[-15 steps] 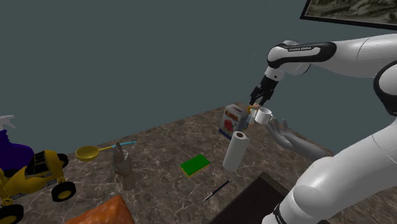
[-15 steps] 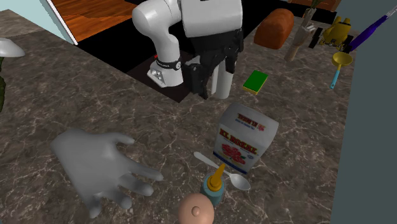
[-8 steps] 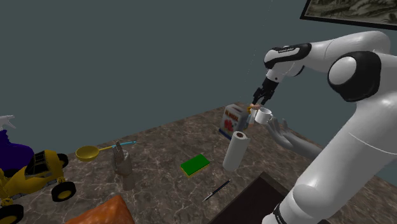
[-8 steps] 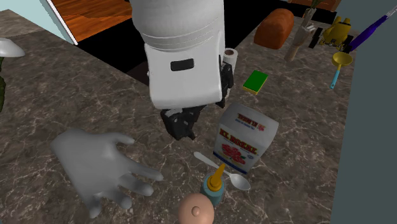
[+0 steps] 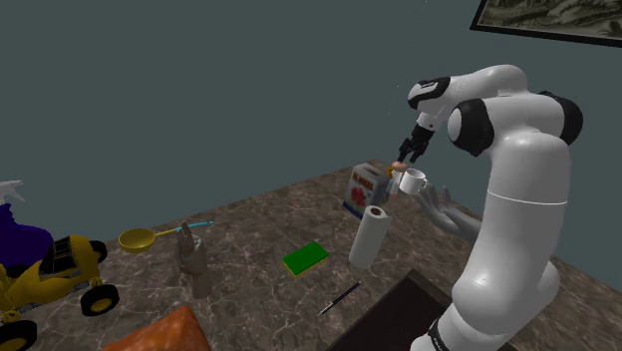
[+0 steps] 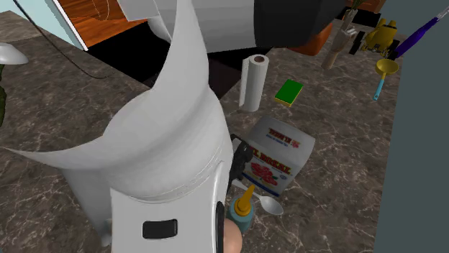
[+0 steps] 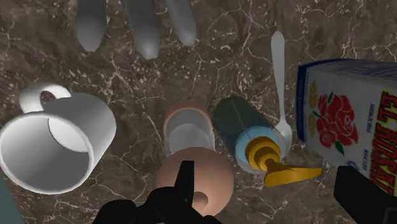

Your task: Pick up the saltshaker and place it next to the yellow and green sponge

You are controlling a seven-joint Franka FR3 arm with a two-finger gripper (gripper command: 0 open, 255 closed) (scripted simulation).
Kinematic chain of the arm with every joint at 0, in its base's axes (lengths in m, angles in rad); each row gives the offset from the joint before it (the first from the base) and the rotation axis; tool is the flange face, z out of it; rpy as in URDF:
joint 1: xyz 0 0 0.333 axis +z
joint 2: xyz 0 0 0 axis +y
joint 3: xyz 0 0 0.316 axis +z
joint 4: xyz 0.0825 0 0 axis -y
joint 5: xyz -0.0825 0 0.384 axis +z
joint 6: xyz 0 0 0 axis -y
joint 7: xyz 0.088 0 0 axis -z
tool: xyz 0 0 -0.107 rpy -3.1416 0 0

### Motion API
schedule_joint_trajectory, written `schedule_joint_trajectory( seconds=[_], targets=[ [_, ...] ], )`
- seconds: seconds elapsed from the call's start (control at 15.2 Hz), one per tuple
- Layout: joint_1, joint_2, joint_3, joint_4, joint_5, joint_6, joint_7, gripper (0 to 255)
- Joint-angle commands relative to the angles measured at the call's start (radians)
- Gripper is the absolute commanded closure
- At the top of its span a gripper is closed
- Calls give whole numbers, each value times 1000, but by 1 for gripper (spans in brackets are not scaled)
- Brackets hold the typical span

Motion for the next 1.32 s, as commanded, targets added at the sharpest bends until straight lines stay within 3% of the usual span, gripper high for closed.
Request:
schedule_joint_trajectory(
  seconds=[0.0, 0.13, 0.66, 1.19, 1.25],
  targets=[
    [-63, 96, 12, 109, 50, -39, -40, 0],
    [-125, 185, 30, 221, 88, -77, -62, 0],
    [-106, 199, 43, 140, 103, 13, -78, 0],
    [-106, 199, 43, 140, 103, 13, -78, 0],
    [-106, 199, 43, 140, 103, 13, -78, 255]
  ],
)
